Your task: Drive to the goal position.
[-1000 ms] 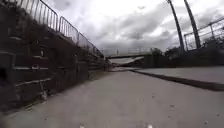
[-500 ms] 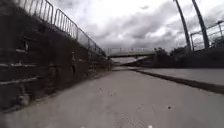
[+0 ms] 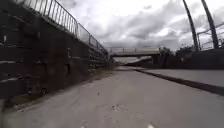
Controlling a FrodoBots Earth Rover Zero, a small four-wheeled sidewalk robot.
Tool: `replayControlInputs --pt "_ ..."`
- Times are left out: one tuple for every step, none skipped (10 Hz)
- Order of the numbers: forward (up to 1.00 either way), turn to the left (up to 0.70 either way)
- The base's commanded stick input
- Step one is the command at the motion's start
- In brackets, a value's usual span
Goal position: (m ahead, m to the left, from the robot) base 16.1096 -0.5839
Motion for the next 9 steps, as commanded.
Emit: replayControlInputs --pt "1.00 0.00" --pt "1.00 0.00" --pt "1.00 0.00" --pt "1.00 0.00" --pt "1.00 0.00" --pt "1.00 0.00" --pt "1.00 0.00" --pt "1.00 0.00" --pt "1.00 -0.27"
